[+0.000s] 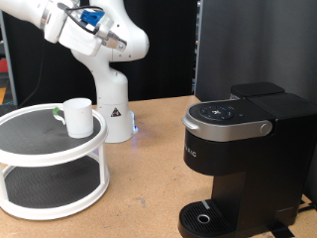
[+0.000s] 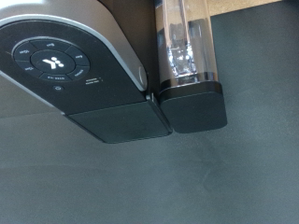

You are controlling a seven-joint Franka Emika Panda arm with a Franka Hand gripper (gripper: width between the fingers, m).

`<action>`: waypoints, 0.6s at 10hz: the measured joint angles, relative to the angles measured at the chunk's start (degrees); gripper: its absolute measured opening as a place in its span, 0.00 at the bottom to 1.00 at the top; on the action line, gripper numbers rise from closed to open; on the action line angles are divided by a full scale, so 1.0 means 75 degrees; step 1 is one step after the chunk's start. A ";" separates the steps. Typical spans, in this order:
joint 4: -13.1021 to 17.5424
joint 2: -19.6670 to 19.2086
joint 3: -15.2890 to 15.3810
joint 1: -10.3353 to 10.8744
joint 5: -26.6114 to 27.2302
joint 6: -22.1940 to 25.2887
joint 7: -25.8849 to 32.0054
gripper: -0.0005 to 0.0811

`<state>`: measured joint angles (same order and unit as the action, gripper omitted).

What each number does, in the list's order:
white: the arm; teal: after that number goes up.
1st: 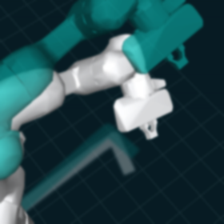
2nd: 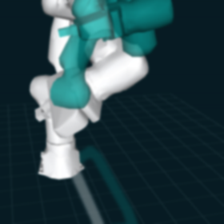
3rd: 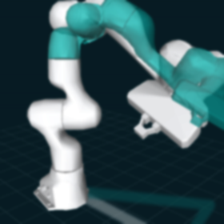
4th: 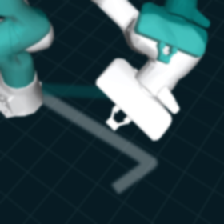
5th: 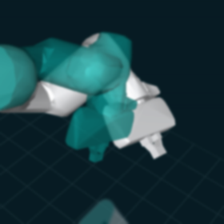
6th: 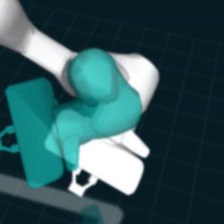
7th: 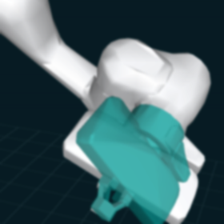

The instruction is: Make a cup of coffee with the keurig machine

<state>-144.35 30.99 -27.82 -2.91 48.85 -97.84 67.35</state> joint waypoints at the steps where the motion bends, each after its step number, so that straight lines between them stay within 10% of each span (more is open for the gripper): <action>1: -0.0004 -0.0002 -0.0050 -0.0003 0.0000 0.0078 0.0011 0.02; 6: 0.0669 -0.0124 -0.1323 -0.0177 -0.1653 0.2220 0.0478 0.02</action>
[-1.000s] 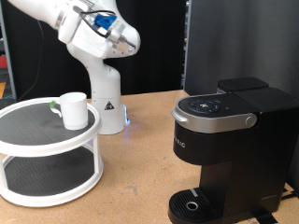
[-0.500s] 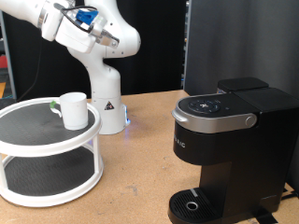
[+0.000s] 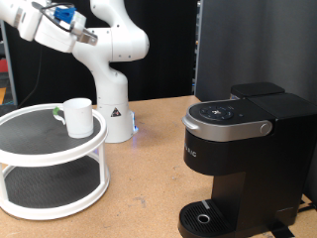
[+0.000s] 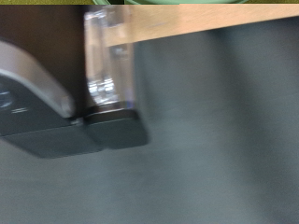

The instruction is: Make a cup of coffee with the keurig machine

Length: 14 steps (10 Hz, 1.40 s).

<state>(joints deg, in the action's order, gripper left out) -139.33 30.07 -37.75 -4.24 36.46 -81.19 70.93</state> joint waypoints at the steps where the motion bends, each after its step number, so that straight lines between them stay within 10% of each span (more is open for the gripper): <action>1: 0.0216 -0.0066 -0.0289 -0.0003 -0.0295 0.0504 0.0154 0.02; 3: 0.0569 -0.0119 -0.0706 -0.0008 -0.0394 0.1107 0.0179 0.02; 8: 0.0072 -0.0050 -0.0749 -0.0319 -0.0291 -0.0393 0.0325 0.02; 14: 0.0274 -0.0187 -0.1580 -0.0339 -0.0481 -0.0062 0.0970 0.02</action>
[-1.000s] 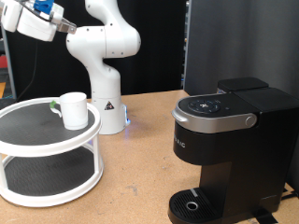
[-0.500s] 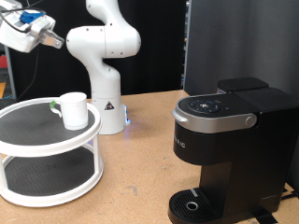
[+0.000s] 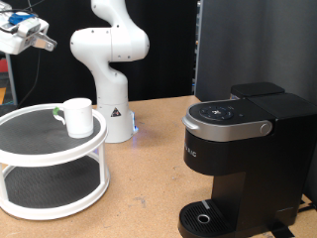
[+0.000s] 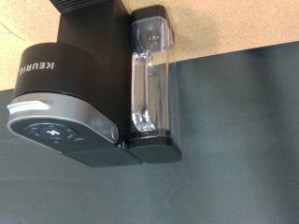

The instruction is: Make a cup of coffee with the keurig machine

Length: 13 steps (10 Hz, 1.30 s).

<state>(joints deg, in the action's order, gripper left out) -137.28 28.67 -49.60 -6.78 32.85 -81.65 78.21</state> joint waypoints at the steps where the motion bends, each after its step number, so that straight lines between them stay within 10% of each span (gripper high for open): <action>1: 0.0001 -0.0045 -0.0019 0.0000 -0.0047 -0.0006 0.0001 0.02; 13: -0.0201 -0.0643 -0.0234 0.0028 -0.0226 -0.0616 0.0251 0.02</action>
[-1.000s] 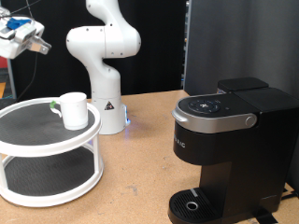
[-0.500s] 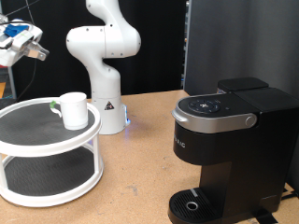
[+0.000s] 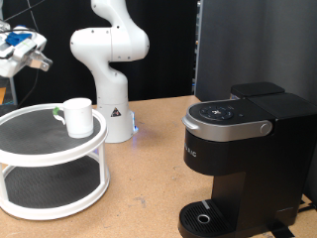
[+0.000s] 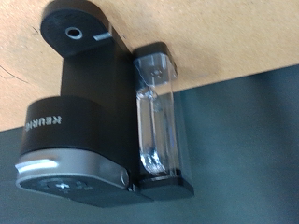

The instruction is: Make a cup of coffee with the keurig machine

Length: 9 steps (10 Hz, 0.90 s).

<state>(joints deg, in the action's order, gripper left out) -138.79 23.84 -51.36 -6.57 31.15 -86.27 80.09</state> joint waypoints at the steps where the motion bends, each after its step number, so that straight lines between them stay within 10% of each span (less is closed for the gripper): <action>1: -0.0166 -0.0001 0.0004 0.0001 0.0000 -0.0280 0.0154 0.02; 9: -0.0803 -0.0404 -0.0050 0.0015 0.0046 -0.1197 0.1136 0.02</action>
<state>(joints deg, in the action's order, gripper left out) -144.81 20.81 -51.74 -6.46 31.50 -95.25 88.61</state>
